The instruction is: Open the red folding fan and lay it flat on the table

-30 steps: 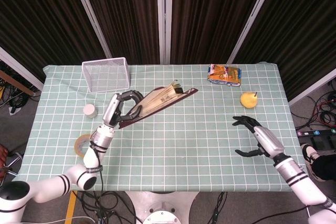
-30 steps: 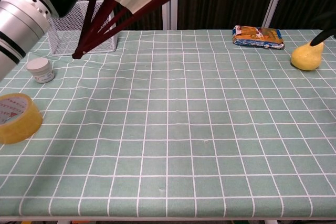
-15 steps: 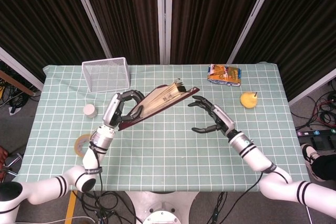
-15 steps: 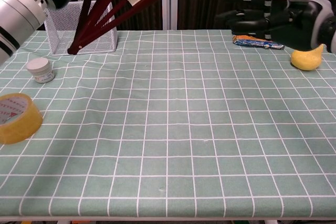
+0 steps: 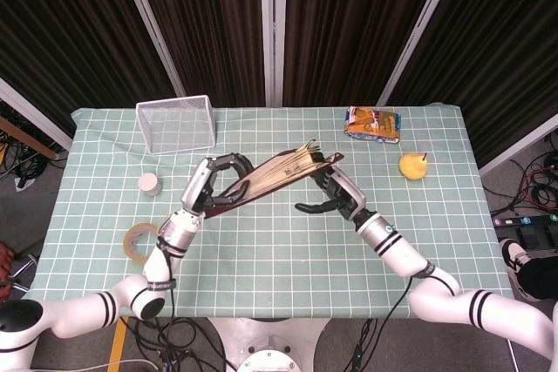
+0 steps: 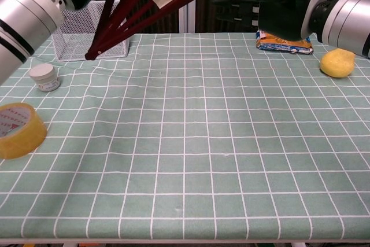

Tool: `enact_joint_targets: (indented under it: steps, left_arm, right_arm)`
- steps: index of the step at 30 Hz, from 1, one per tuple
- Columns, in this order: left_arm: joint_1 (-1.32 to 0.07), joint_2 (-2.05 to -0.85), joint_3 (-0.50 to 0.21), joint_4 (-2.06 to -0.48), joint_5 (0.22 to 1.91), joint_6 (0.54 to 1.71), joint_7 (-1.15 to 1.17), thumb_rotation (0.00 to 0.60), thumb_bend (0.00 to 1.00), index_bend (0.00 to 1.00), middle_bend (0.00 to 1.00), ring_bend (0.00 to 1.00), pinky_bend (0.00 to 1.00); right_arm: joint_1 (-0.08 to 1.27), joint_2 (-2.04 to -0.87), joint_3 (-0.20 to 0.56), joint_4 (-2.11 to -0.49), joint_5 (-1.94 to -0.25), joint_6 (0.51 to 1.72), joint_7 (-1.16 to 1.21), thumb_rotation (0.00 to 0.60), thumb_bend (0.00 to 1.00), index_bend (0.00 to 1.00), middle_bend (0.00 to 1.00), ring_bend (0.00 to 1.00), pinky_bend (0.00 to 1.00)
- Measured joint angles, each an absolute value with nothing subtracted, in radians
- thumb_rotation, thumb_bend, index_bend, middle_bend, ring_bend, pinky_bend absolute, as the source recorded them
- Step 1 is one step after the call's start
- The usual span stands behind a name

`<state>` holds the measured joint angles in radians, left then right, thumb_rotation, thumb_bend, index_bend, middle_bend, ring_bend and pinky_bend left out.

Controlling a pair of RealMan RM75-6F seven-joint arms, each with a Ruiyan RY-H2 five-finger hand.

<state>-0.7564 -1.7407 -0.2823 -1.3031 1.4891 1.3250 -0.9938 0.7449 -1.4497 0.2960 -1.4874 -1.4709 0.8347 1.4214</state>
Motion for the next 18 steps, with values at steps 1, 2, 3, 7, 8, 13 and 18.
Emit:
enact_joint_targets:
  steps: [1, 2, 3, 7, 8, 13, 18]
  left_arm:
    - [-0.757, -1.740, -0.282, -1.305, 1.489, 1.323, -0.997, 0.600, 0.42, 0.63, 0.53, 0.44, 0.58]
    - [-0.757, -1.740, -0.281, -1.306, 1.489, 1.321, -1.000, 0.600, 0.42, 0.63, 0.53, 0.44, 0.58]
    - [-0.757, -1.740, -0.281, -1.308, 1.489, 1.319, -1.003, 0.600, 0.42, 0.63, 0.53, 0.44, 0.58]
    - [-0.754, -1.741, -0.286, -1.321, 1.479, 1.315, -1.023, 0.600, 0.42, 0.63, 0.53, 0.44, 0.58]
    - [-0.753, -1.740, -0.288, -1.324, 1.476, 1.315, -1.028, 0.600, 0.42, 0.63, 0.53, 0.44, 0.58]
    - [-0.737, -1.735, -0.305, -1.352, 1.456, 1.325, -1.051, 0.600, 0.42, 0.63, 0.53, 0.44, 0.58]
    - [-0.715, -1.727, -0.317, -1.390, 1.421, 1.327, -1.069, 0.600, 0.42, 0.63, 0.53, 0.44, 0.58]
  right_arm:
    - [0.746, -1.451, 0.296, -1.487, -1.475, 0.845, 1.434, 0.600, 0.05, 0.16, 0.26, 0.04, 0.01]
    - [0.747, -1.453, 0.296, -1.486, -1.477, 0.854, 1.445, 0.600, 0.07, 0.18, 0.27, 0.05, 0.02]
    - [0.748, -1.456, 0.296, -1.485, -1.479, 0.866, 1.456, 0.600, 0.10, 0.22, 0.29, 0.07, 0.03]
    - [0.747, -1.470, 0.301, -1.483, -1.466, 0.895, 1.447, 0.600, 0.28, 0.52, 0.48, 0.23, 0.18]
    - [0.746, -1.473, 0.303, -1.483, -1.456, 0.898, 1.437, 0.600, 0.32, 0.63, 0.54, 0.29, 0.23]
    - [0.736, -1.490, 0.323, -1.505, -1.359, 0.909, 1.344, 0.600, 0.44, 0.84, 0.68, 0.43, 0.34]
    - [0.712, -1.491, 0.351, -1.555, -1.260, 0.911, 1.307, 0.600, 0.50, 0.92, 0.73, 0.48, 0.36]
